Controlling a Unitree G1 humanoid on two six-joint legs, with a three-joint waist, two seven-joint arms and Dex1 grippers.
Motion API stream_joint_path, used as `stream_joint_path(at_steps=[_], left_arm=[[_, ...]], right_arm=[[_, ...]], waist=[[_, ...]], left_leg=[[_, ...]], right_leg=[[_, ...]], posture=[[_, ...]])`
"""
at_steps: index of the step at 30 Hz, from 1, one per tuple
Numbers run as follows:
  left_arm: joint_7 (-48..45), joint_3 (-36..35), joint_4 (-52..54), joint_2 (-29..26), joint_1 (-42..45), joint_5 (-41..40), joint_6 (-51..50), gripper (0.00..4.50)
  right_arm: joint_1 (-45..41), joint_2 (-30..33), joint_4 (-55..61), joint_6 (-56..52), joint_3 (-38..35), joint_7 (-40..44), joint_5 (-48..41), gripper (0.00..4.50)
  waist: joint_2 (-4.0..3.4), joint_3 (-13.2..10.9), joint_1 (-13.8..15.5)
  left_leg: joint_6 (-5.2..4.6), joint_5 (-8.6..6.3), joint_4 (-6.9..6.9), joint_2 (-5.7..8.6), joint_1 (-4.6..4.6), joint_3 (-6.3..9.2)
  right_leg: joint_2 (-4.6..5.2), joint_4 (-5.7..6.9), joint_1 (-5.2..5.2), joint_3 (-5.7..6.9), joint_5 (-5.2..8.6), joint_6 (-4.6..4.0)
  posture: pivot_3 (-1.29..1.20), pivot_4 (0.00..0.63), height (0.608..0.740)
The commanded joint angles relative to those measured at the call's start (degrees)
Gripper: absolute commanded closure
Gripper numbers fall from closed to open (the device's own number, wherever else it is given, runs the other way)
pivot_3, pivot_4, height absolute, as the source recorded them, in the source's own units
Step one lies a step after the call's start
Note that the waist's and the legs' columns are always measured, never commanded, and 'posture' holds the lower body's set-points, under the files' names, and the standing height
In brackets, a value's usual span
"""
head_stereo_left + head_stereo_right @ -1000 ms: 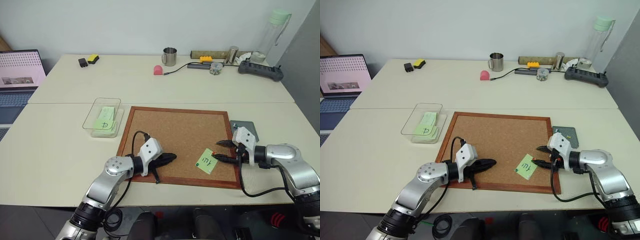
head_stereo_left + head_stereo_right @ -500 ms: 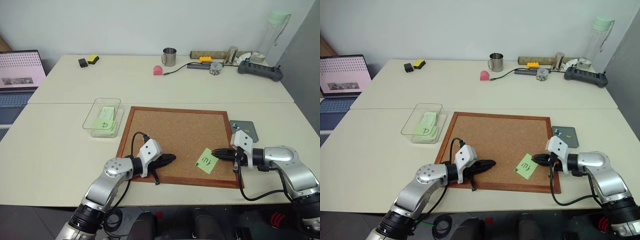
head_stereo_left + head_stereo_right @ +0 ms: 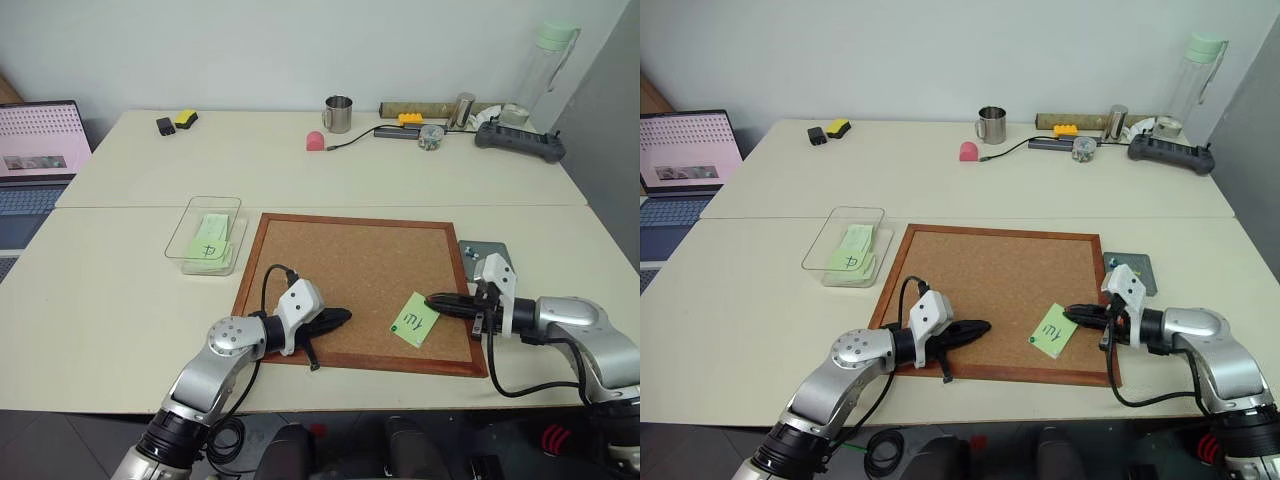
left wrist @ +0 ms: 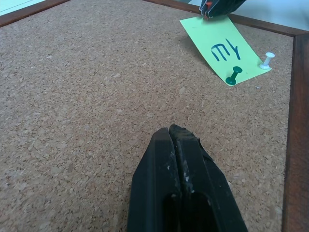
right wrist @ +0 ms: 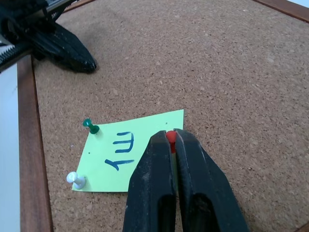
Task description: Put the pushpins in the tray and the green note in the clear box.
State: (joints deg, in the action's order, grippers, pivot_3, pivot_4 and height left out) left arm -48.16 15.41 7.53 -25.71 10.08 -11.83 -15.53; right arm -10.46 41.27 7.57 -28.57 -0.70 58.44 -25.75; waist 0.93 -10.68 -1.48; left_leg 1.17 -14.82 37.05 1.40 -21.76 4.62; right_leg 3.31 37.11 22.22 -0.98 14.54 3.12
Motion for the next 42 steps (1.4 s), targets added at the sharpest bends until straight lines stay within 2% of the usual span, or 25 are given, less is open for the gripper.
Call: stream_joint_path(at_steps=[1, 10, 15, 21, 31, 35, 42], left_arm=[[-0.4, 0.7, -0.1, -1.0, -1.2, 1.2, -0.4, 4.5], [-0.5, 0.7, 0.2, -1.2, -1.5, 1.3, -0.4, 4.5], [-0.6, 0.7, 0.0, -1.4, -1.4, 1.5, -0.1, 4.5], [-1.1, 1.3, -0.1, -1.5, -1.4, 1.7, 0.3, 4.5], [-1.0, 0.8, 0.0, -1.6, -1.2, 1.7, 0.1, 4.5], [-1.0, 0.7, 0.0, -1.8, -1.5, 1.6, 0.2, 4.5], [-1.6, 0.6, -0.2, -2.2, -1.3, 1.6, 0.4, 4.5]], right_arm=[[-0.7, -0.2, 2.8, -2.7, -4.0, -1.8, -3.3, 4.43], [-2.9, 1.3, 1.7, -6.0, -8.9, -4.1, -6.0, 4.43], [-6.3, 4.8, -8.5, -1.0, -11.7, -9.3, 1.5, 4.43], [-9.8, 5.8, -18.7, 2.3, -9.5, -10.9, 6.5, 4.43], [-12.1, 4.5, -23.2, 4.0, -8.5, -10.6, 8.7, 2.52], [-10.3, 5.3, -17.8, 3.7, -8.9, -7.3, 6.5, 1.74], [1.9, 11.4, 5.0, 4.3, -5.7, 4.4, 3.9, 1.74]], waist=[[0.0, 0.0, 0.0], [-0.04, 0.0, 0.0], [-0.04, 0.0, 0.0], [-0.12, 0.1, -0.1], [-0.18, 0.1, -0.1], [-0.19, 0.1, -0.1], [-0.25, 0.2, 0.0]], left_leg=[[0.0, 0.0, 0.0, 0.0, 0.0, 0.0], [0.0, 0.0, -0.01, -0.01, 0.0, -0.01], [0.0, 0.0, -0.01, -0.02, 0.0, -0.03], [0.0, 0.0, -0.02, -0.05, 0.01, -0.18], [0.0, 0.0, -0.01, -0.05, 0.0, -0.19], [0.0, 0.0, -0.01, -0.05, 0.0, -0.18], [-0.01, 0.0, -0.04, -0.07, 0.0, -0.05]], right_leg=[[0.0, 0.0, 0.0, 0.0, 0.0, 0.0], [-0.02, 0.0, 0.01, 0.0, 0.0, 0.0], [-0.03, -0.01, 0.0, -0.01, 0.0, 0.0], [-0.08, 0.0, 0.0, -0.01, -0.01, -0.02], [-0.09, 0.01, 0.0, -0.05, -0.03, -0.04], [-0.09, 0.01, 0.0, -0.05, -0.03, -0.04], [-0.09, 0.0, 0.01, 0.0, -0.02, -0.03]], posture=[[0.0, 0.15, 0.74], [0.0, 0.15, 0.74], [0.0, 0.15, 0.74], [0.0, 0.15, 0.74], [0.0, 0.15, 0.74], [0.0, 0.15, 0.74], [0.0, 0.15, 0.74]])
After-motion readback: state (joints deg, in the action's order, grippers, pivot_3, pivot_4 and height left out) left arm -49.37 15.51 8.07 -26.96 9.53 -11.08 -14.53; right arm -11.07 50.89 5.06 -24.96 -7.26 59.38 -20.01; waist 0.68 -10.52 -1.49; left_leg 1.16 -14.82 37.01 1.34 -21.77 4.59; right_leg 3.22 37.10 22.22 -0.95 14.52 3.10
